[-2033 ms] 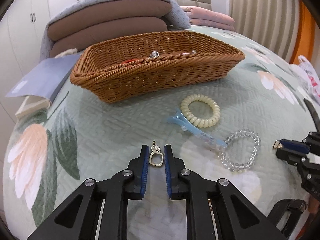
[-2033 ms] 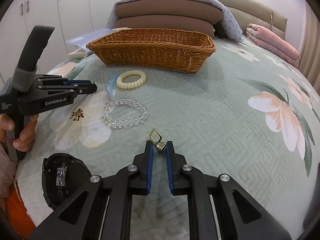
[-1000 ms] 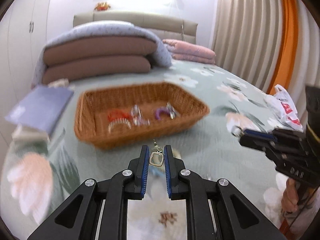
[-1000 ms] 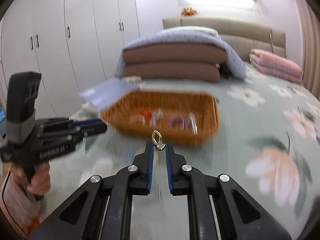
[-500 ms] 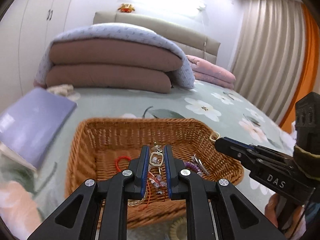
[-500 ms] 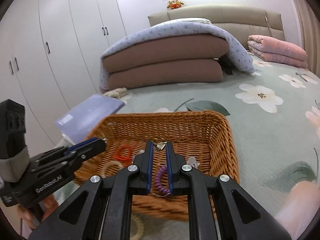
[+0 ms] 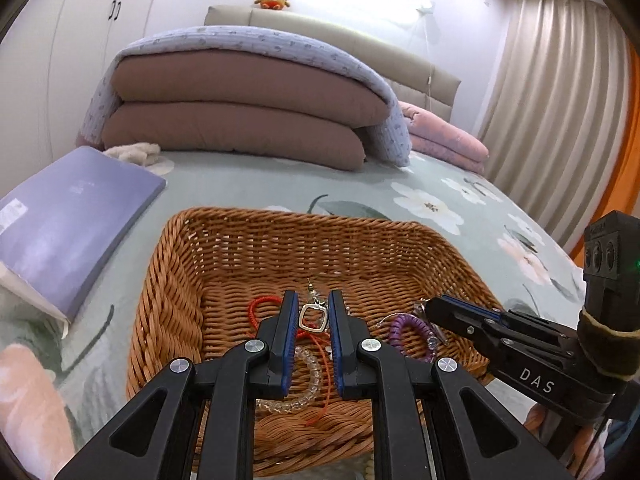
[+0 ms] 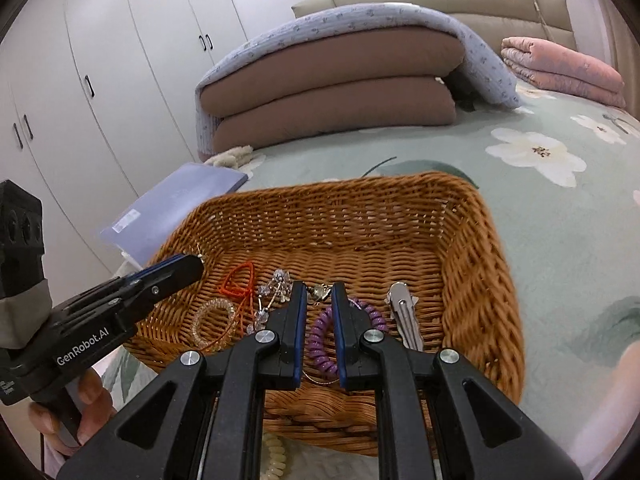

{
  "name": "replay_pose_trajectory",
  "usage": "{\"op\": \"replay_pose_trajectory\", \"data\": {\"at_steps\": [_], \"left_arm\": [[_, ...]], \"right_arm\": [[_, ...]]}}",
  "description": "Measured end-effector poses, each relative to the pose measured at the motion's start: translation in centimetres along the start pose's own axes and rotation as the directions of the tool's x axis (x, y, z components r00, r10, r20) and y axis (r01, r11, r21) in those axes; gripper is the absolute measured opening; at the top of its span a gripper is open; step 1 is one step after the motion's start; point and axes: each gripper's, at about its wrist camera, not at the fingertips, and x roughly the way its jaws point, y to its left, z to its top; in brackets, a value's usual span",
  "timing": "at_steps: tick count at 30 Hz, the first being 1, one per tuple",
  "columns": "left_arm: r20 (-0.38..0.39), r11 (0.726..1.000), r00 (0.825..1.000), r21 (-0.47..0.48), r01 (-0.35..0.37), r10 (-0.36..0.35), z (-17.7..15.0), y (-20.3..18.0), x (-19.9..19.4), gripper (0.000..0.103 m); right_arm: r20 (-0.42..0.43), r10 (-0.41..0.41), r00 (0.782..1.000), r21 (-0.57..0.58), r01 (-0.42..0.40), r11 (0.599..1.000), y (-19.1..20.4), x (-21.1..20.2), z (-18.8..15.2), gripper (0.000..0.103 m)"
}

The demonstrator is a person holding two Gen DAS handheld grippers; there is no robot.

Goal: Organize jewelry
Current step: 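Carry the gold charm and pendant into the wicker basket and open both tools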

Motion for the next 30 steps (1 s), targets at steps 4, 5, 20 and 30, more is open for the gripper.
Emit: {"op": "replay_pose_trajectory", "data": {"at_steps": [4, 5, 20, 30], "left_arm": [[-0.004, 1.0, 1.0, -0.001, -0.009, 0.009, 0.0, 0.0, 0.2, 0.015], [-0.007, 1.0, 1.0, -0.004, -0.009, 0.009, 0.0, 0.0, 0.2, 0.016], [0.019, 0.999, 0.999, -0.024, 0.028, -0.027, 0.0, 0.1, -0.9, 0.041], [0.058, 0.998, 0.997, -0.006, 0.055, -0.054, -0.5, -1.1, -3.7, 0.048]], "right_arm": [[-0.011, 0.004, 1.0, -0.012, -0.004, 1.0, 0.3, 0.6, -0.2, 0.015], [-0.02, 0.024, 1.0, -0.003, -0.024, 1.0, 0.3, 0.8, -0.2, 0.019], [0.059, 0.058, 0.997, 0.068, -0.062, 0.996, -1.4, -1.4, -0.1, 0.04], [0.21, -0.077, 0.975, -0.018, 0.083, 0.996, 0.7, -6.6, -1.5, 0.04]]}}
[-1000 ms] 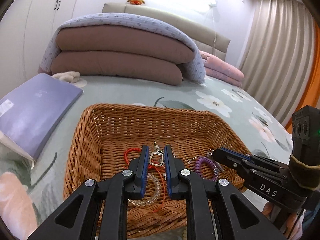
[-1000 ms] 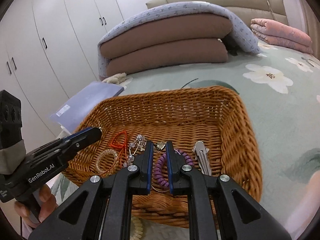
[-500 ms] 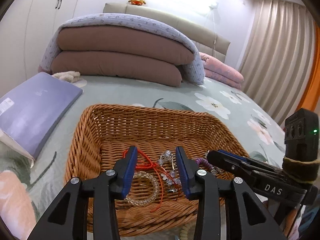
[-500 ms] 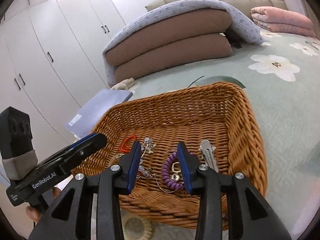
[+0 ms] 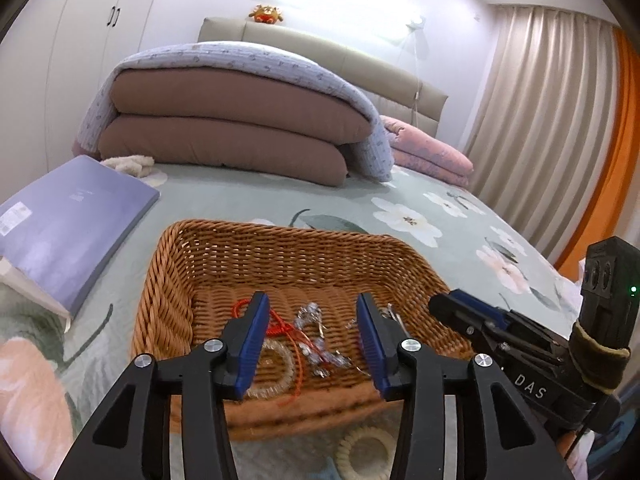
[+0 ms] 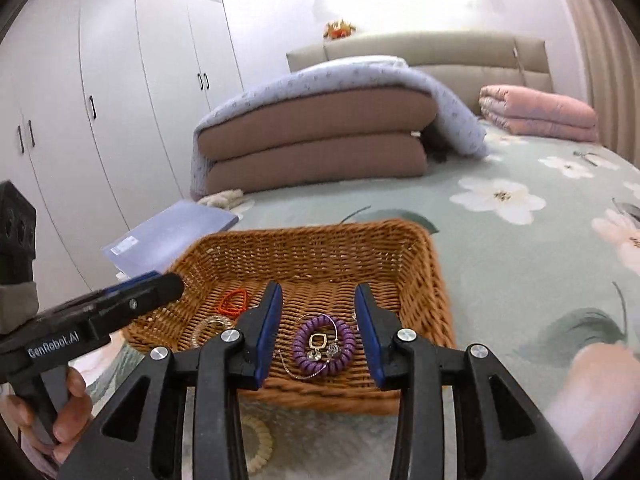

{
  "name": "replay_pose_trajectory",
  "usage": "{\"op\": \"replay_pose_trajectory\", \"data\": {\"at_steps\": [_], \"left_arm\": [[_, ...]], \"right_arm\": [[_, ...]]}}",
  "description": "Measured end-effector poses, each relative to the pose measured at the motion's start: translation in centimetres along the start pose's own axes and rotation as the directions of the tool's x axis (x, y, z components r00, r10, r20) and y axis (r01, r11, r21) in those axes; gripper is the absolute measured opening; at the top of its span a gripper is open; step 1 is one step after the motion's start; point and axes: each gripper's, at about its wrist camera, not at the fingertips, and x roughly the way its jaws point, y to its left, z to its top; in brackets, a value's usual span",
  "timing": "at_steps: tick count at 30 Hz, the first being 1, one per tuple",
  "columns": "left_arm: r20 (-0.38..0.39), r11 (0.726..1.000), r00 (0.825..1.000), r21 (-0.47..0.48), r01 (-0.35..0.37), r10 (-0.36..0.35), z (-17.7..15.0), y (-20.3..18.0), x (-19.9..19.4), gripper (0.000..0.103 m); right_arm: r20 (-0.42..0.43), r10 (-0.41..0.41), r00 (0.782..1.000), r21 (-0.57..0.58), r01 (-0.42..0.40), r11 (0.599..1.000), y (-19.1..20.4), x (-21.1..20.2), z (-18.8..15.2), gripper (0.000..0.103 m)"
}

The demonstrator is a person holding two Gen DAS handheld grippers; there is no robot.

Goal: Organize jewelry
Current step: 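Carry the gold charm and pendant into the wicker basket and open both tools, then grasp the blue hair clip with the left tool while the right tool grasps the clear bead bracelet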

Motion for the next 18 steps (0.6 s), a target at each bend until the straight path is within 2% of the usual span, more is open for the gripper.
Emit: {"op": "replay_pose_trajectory", "data": {"at_steps": [3, 6, 12, 18], "left_arm": [[-0.002, 1.0, 1.0, 0.014, -0.013, 0.013, -0.6, -0.7, -1.6, 0.048], [0.023, 1.0, 0.999, -0.016, -0.022, 0.023, -1.4, -0.7, -3.9, 0.048], [0.032, 0.999, 0.999, -0.051, -0.001, 0.003, -3.2, -0.9, -8.1, 0.048], [-0.043, 1.0, 0.999, 0.007, -0.018, 0.018, -6.6, -2.1, -9.2, 0.048]], "right_arm": [[0.025, 0.022, 0.999, 0.025, -0.022, 0.999, 0.0, -2.6, -0.4, 0.04], [0.015, 0.064, 0.998, 0.039, -0.065, 0.997, 0.3, -5.0, -1.3, 0.04], [-0.075, 0.113, 0.991, -0.052, -0.117, 0.992, 2.3, -7.7, -4.6, 0.04], [-0.189, 0.116, 0.975, -0.122, -0.14, 0.983, 3.3, -7.5, -8.6, 0.04]]}}
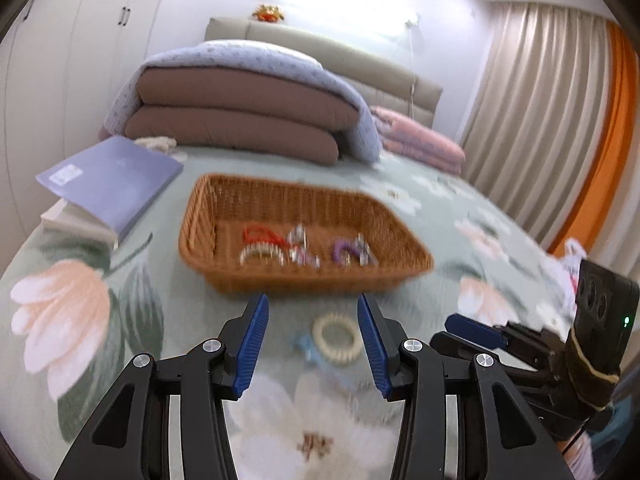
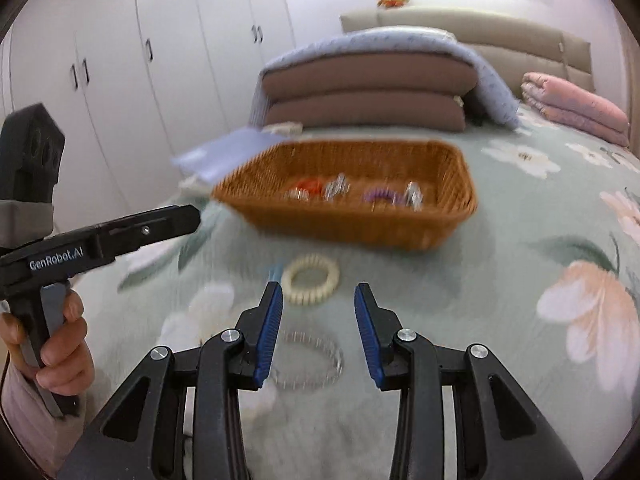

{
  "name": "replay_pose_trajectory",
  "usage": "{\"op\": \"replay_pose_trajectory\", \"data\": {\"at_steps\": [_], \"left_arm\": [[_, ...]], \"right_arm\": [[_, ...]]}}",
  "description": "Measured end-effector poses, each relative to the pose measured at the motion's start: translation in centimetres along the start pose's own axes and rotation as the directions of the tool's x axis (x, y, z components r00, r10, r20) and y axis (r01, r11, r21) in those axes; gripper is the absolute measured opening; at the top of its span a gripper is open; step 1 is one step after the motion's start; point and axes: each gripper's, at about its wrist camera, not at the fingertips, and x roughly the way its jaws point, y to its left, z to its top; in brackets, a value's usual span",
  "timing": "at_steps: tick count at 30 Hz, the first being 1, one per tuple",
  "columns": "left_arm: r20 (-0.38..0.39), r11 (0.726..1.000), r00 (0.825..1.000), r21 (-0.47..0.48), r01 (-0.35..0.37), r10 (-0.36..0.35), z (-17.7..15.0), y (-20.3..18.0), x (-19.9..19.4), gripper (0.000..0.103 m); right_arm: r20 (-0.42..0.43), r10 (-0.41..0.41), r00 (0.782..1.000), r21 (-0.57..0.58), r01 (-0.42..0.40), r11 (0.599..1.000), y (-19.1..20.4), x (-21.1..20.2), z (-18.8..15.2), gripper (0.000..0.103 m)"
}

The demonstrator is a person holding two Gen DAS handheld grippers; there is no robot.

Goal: Organize jewelry
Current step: 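Grasp the blue hair clip with the left tool while the right tool grasps the clear bead bracelet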

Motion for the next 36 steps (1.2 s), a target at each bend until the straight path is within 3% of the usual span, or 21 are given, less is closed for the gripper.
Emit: {"op": "replay_pose_trajectory", "data": {"at_steps": [5, 9, 16, 24, 31, 36], "left_arm": [[-0.093, 1.0, 0.996, 0.007, -0.007, 0.008, -2.5, 0.0, 2.4, 0.048], [-0.176, 0.995, 0.983, -0.091, 0.034, -0.049, -3.4, 1.4, 4.8, 0.048], [-0.188, 0.991, 0.979, -0.121, 0.056, -0.078, -3.7, 1.4, 5.7, 0.048], [-0.258, 0.996, 0.966, -0.085, -0.003, -0.019, -3.8, 0.2, 8.6, 0.048], [-0.267, 0.997, 0.964, -0.067, -0.032, 0.013, -3.7, -0.3, 9.5, 0.048], [-0.27, 0.998, 0.961, -0.018, -0.064, 0.056, -3.8, -1.0, 9.7, 0.047]], "right_arm": [[-0.06, -0.01, 0.998, -0.023, 0.008, 1.0, 0.3, 0.7, -0.9, 0.04], [-0.109, -0.029, 0.994, -0.037, 0.025, 0.999, 0.4, 1.6, -1.6, 0.04], [-0.145, -0.063, 0.987, -0.062, 0.055, 0.997, 0.8, 2.5, -2.1, 0.04], [-0.181, -0.086, 0.98, -0.08, 0.072, 0.994, 0.8, 3.5, -2.3, 0.04], [-0.192, -0.138, 0.972, -0.128, 0.114, 0.985, 1.4, 4.2, -2.6, 0.04], [-0.199, -0.131, 0.971, -0.1, 0.113, 0.989, 0.9, 4.3, -2.5, 0.037]]}}
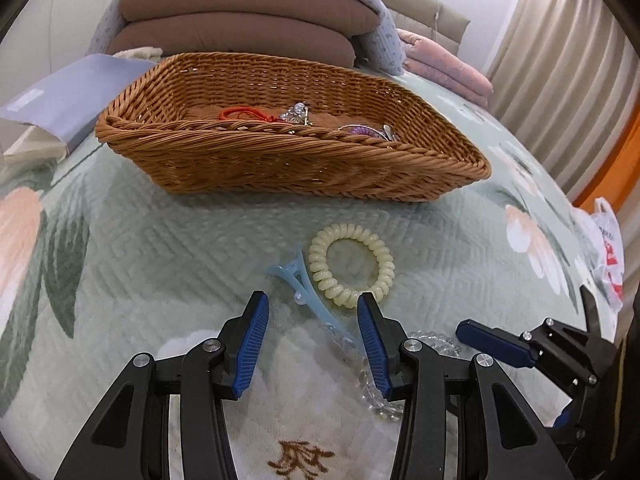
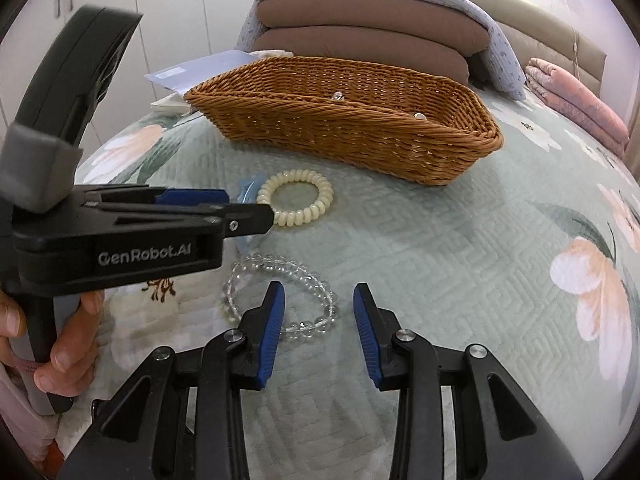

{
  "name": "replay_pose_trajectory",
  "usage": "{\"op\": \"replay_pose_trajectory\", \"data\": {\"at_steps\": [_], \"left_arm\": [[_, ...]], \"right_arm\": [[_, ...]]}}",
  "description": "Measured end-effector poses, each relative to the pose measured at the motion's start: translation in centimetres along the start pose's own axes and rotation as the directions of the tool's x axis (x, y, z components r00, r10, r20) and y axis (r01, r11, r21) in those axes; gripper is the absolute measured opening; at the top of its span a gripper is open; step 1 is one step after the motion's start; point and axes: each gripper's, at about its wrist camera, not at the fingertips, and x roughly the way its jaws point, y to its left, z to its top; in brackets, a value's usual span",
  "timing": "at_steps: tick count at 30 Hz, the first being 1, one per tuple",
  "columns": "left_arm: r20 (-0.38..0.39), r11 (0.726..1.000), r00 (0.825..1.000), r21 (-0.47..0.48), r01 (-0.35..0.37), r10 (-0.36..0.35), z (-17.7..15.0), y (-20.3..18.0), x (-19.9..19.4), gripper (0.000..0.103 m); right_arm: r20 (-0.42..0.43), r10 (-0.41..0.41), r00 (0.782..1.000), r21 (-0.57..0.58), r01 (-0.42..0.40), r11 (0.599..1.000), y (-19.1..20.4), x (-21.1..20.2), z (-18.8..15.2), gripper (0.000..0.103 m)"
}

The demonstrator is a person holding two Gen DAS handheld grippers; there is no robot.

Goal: Organize jewelry
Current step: 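Grasp the blue hair clip with the left tool while the right tool grasps the clear bead bracelet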

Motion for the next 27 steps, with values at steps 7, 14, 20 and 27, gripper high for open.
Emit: {"op": "replay_pose_trajectory", "data": {"at_steps": [7, 14, 20, 27], "left_arm": [[-0.015, 0.998, 0.999, 0.055, -0.041, 0.042, -0.8, -0.2, -0.8, 0.04], [-0.033, 0.994, 0.997, 0.091, -0.066, 0.069, -1.3, 0.4, -1.7, 0.039], [-0.035, 0.997, 0.998, 0.058, -0.043, 0.045, -1.2, 1.6, -1.9, 0.038], [-0.032, 0.998, 0.998, 0.053, -0.045, 0.047, -1.3, 1.8, -2.0, 0.038]], "right_arm": [[-0.005, -0.005, 1.0, 0.029, 0.005, 1.0, -0.8, 0.1, 0.1, 0.031], [-0.013, 0.0, 1.0, 0.019, 0.0, 1.0, -0.6, 0.3, 0.1, 0.031], [-0.022, -0.08, 0.997, -0.005, 0.08, 0.997, -0.1, 0.5, 0.1, 0.017], [-0.022, -0.066, 0.998, 0.033, 0.067, 0.997, -1.3, 0.3, 0.0, 0.022]]}}
